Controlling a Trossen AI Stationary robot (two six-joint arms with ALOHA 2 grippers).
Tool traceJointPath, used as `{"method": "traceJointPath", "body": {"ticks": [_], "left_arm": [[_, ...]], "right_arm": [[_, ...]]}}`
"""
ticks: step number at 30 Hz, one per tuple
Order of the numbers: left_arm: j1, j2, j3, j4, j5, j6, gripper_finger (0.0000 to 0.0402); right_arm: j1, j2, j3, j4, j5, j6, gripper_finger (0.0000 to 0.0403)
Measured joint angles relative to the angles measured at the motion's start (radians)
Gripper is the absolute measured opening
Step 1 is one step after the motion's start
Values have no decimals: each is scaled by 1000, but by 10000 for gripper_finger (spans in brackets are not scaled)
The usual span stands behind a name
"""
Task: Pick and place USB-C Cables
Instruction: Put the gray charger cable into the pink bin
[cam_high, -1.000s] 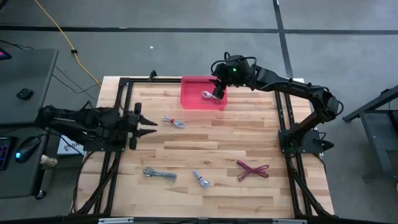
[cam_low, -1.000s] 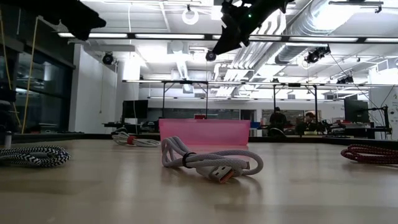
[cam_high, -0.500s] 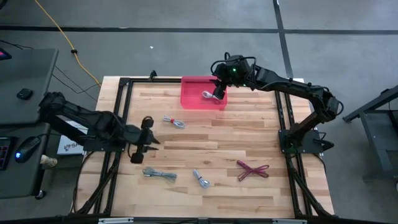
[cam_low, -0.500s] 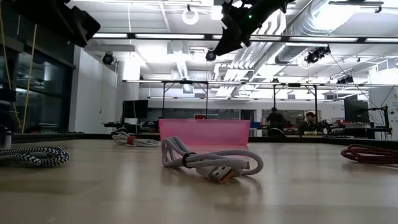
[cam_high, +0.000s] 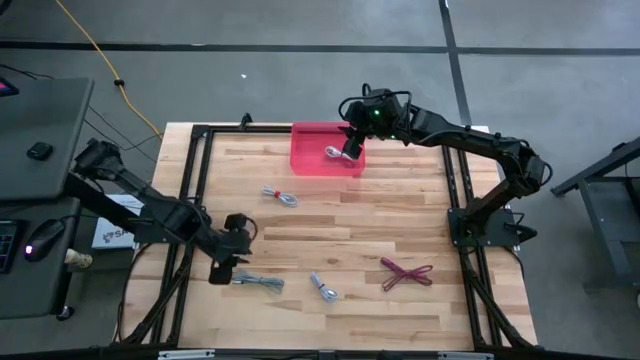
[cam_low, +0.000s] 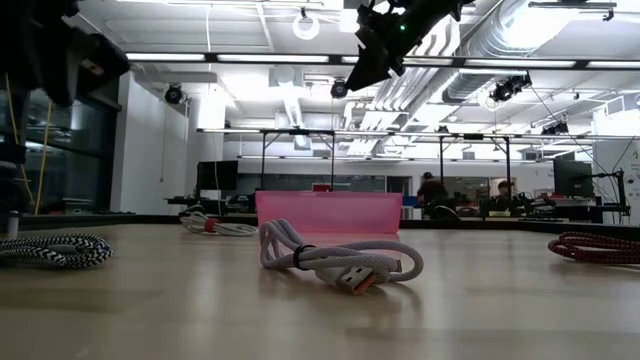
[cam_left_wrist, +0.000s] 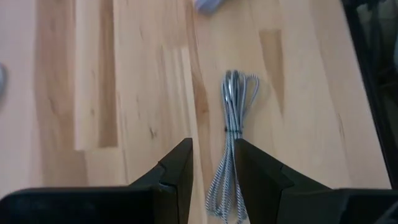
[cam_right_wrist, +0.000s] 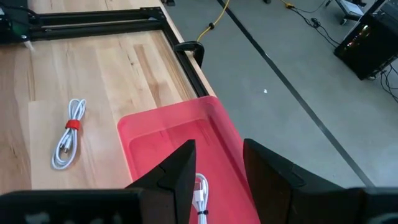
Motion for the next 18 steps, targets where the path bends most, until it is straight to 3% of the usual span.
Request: {"method": "traceJointPath", "body": {"ticks": [10,18], "left_arm": [[-68,136,14,1,30,-166,99],[-82,229,98,12,85,-177,99]], "right_arm": [[0,0,0,0,-2,3,126],[0,1,0,-25,-2,3,126]]}}
